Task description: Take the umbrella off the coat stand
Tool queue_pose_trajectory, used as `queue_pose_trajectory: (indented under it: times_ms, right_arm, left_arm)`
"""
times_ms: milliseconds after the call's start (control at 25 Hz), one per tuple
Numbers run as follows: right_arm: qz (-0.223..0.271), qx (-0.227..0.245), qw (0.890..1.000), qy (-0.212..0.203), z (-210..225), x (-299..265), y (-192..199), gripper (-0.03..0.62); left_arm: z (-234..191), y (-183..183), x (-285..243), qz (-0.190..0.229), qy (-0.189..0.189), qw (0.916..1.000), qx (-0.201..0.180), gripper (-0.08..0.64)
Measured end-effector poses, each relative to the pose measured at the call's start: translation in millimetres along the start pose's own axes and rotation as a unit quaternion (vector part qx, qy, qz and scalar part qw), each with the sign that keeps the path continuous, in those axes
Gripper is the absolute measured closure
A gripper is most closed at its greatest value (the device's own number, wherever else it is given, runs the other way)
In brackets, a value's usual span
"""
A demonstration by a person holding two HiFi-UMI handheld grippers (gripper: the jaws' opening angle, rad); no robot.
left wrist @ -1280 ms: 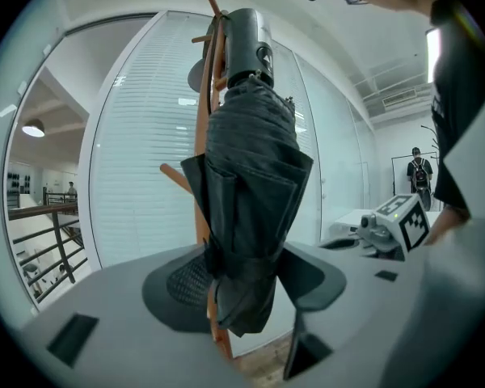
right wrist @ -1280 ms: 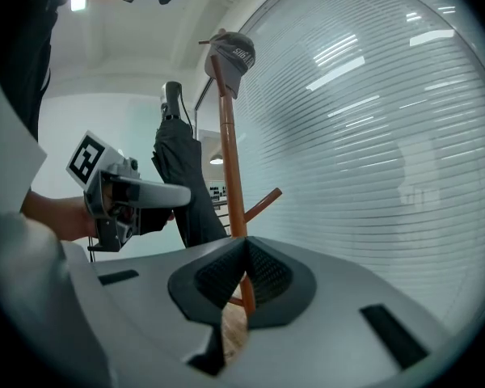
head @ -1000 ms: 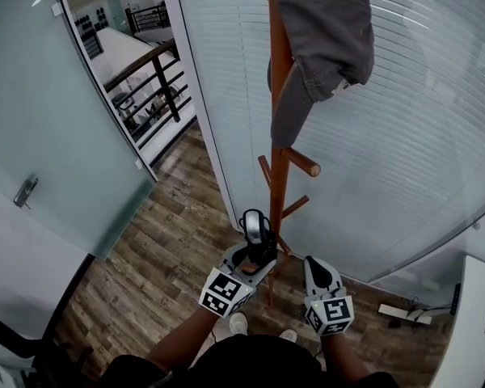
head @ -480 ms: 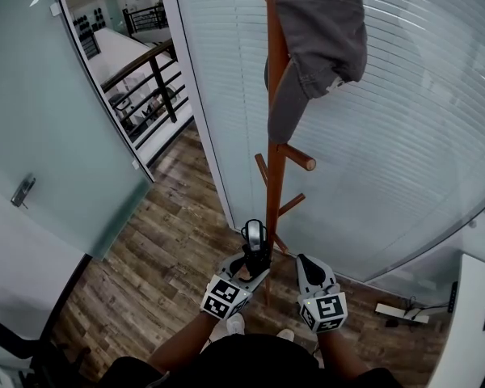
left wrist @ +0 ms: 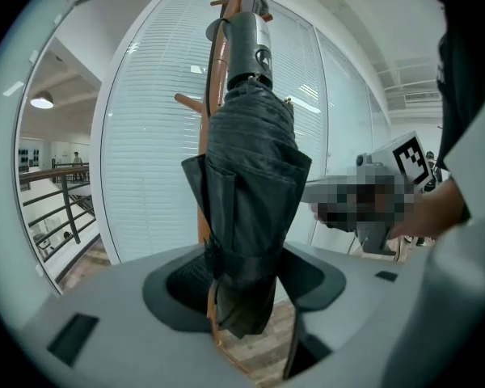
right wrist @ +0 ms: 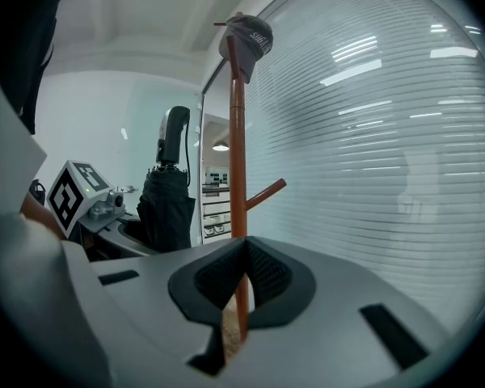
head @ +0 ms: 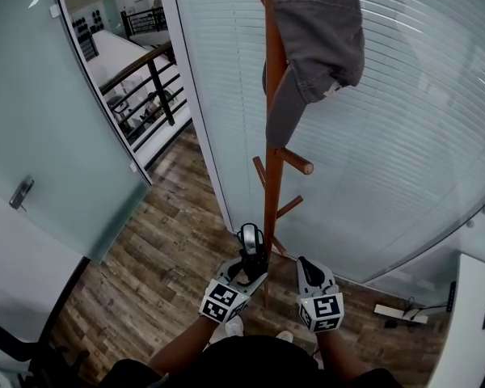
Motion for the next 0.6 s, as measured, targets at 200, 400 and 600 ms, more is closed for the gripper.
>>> queue_pose_trajectory:
  times_ms: [200,400,600]
  right_arm:
    - [-0.005,0.003,1.000,0.005,-1,2,5,0.589]
    - [-0.013,0.011,1.000,0.008,0,7,11,0.588]
    - [0.005,0.001,1.000,0.000,-1,9,4,0.589]
  left_arm:
    - [-3,-1,3,-0.001,-0.012,0.9999,0.001,0.308]
    - [-2,-2,8,-0.001,-0.011,0.9999,-0.005,0.308]
    - [0,-2,10,-0.002,-0.015,0.9999,-0.002,0.307]
Point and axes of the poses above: the fingertips, and each gripper's own axes: x backward along the fingers, z to its right, y out of its underside, the point moved 5 cm from there along x, backward along the fingers, and after that the axes turned 8 degrees about -x, right-handed, at the moved point
